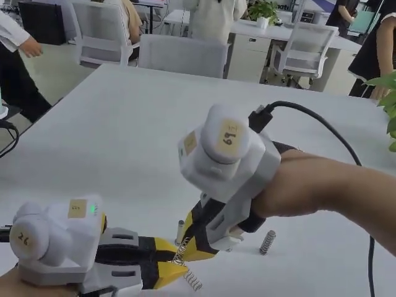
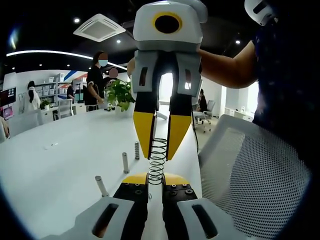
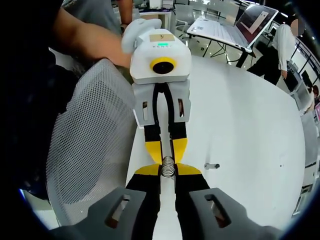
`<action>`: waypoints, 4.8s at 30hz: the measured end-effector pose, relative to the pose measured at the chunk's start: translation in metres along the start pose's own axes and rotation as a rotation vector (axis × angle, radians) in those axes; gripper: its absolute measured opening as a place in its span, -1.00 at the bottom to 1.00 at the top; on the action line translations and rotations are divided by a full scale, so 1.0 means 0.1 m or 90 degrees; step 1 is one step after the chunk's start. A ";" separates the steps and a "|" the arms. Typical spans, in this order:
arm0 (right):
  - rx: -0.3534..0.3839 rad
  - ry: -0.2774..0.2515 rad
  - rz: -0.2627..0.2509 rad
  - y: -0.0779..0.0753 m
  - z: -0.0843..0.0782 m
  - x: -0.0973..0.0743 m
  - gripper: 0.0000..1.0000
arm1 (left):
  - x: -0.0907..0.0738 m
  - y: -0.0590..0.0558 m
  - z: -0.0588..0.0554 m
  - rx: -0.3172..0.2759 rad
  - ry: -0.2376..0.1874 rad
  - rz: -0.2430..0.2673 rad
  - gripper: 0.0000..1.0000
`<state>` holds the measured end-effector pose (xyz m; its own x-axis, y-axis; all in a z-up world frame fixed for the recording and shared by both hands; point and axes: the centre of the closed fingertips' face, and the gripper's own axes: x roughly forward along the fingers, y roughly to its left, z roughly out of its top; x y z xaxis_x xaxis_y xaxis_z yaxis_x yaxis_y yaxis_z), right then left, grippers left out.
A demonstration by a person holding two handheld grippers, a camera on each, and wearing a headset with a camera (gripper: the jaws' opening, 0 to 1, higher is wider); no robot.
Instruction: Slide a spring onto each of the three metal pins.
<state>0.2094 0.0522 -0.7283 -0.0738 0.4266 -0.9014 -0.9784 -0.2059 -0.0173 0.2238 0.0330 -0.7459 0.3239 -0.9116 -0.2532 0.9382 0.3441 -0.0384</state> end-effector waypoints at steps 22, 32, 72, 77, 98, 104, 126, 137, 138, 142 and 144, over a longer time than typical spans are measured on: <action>0.003 0.014 -0.002 0.00 -0.05 0.03 -0.86 | 0.03 0.00 -0.04 0.005 0.009 0.004 -0.93; 0.006 0.011 -0.006 -0.04 -0.04 0.01 -0.86 | 0.02 0.02 -0.06 0.003 0.009 0.006 -0.80; 0.035 0.017 -0.024 -0.13 -0.23 -0.11 -0.86 | -0.10 0.08 -0.14 -0.015 0.004 0.048 -0.31; 0.044 0.019 -0.031 -0.18 -0.31 -0.17 -0.86 | -0.11 0.08 -0.16 -0.020 0.005 0.054 -0.27; 0.084 0.015 -0.059 -0.33 -0.52 -0.38 -0.86 | -0.20 0.18 -0.18 -0.032 -0.004 0.081 -0.14; 0.092 0.018 -0.065 -0.36 -0.57 -0.42 -0.86 | -0.22 0.20 -0.18 -0.036 -0.006 0.088 -0.10; 0.108 0.031 -0.081 -0.46 -0.72 -0.50 -0.86 | -0.31 0.21 -0.24 -0.053 -0.011 0.114 0.13; 0.115 0.042 -0.083 -0.51 -0.81 -0.50 -0.86 | -0.34 0.22 -0.24 -0.064 -0.013 0.125 0.28; 0.115 0.043 -0.083 -0.52 -0.82 -0.50 -0.86 | -0.35 0.22 -0.25 -0.064 -0.013 0.126 0.29; 0.121 0.045 -0.082 -0.55 -0.85 -0.50 -0.86 | -0.36 0.23 -0.25 -0.065 -0.015 0.132 0.32; 0.124 0.049 -0.083 -0.58 -0.88 -0.48 -0.86 | -0.37 0.23 -0.25 -0.065 -0.015 0.133 0.33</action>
<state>0.2863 -0.0343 -0.7223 0.0624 0.3686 -0.9275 -0.9980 0.0232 -0.0579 0.2305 0.0803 -0.7618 0.5143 -0.8225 -0.2428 0.8331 0.5463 -0.0861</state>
